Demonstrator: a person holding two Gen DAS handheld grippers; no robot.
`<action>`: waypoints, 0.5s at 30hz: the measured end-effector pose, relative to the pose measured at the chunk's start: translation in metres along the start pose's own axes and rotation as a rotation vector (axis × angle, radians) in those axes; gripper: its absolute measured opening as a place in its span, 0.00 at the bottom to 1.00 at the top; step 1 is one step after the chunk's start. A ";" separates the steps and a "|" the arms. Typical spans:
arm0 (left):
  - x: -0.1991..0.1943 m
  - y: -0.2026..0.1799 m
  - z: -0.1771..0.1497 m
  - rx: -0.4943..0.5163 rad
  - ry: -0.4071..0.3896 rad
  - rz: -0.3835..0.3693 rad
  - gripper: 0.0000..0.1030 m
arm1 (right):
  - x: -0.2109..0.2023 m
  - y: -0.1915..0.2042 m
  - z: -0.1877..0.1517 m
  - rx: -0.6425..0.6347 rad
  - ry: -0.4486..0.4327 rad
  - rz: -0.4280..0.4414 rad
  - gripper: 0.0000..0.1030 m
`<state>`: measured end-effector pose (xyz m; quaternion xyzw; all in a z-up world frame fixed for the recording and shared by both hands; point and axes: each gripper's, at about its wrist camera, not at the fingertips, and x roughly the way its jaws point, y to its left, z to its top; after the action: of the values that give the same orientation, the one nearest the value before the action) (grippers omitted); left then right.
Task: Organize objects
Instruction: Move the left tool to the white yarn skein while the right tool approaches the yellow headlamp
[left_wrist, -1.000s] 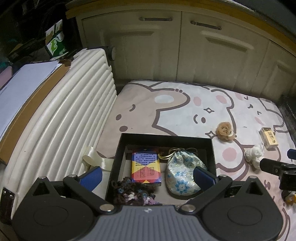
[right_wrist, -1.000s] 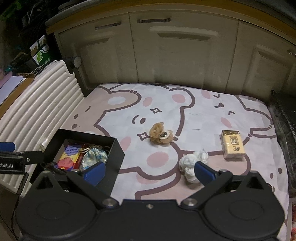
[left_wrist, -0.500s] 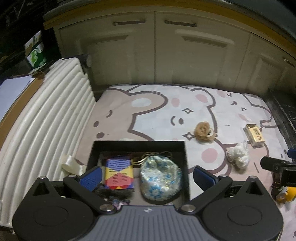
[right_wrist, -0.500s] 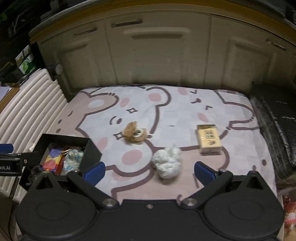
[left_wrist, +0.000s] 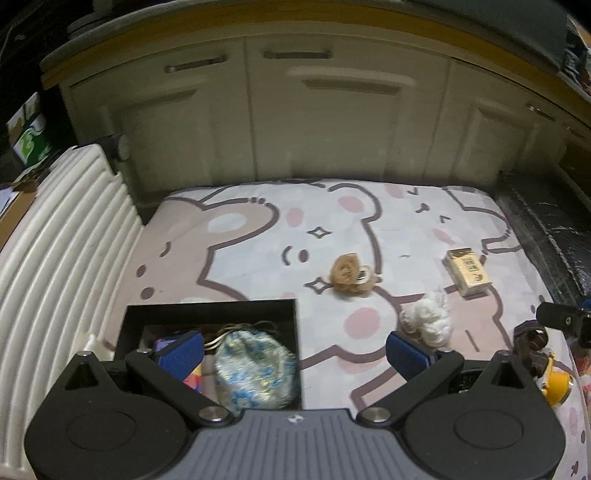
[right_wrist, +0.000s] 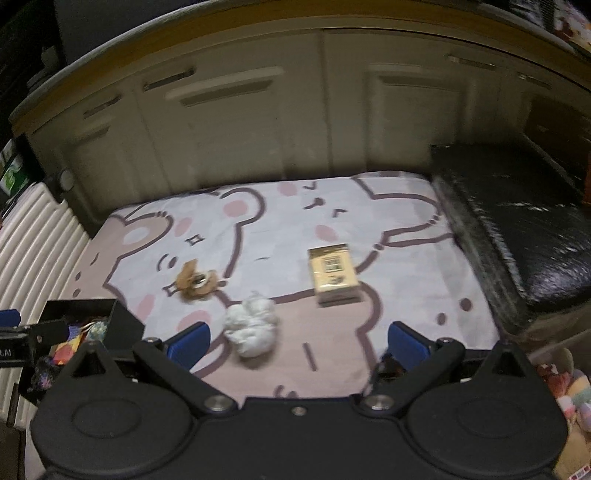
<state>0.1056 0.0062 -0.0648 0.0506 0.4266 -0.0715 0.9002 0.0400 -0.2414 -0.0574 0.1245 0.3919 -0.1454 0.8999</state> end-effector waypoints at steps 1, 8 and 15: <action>0.000 -0.003 0.001 0.000 0.001 -0.002 1.00 | -0.001 -0.004 0.000 0.007 -0.002 -0.004 1.00; 0.000 -0.027 0.007 -0.001 -0.017 -0.027 1.00 | -0.004 -0.034 -0.003 0.053 -0.004 -0.036 1.00; 0.005 -0.046 0.007 0.023 -0.031 -0.051 1.00 | 0.001 -0.057 -0.009 0.096 0.028 -0.059 1.00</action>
<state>0.1062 -0.0411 -0.0656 0.0489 0.4131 -0.1001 0.9038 0.0141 -0.2909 -0.0704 0.1579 0.4008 -0.1889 0.8825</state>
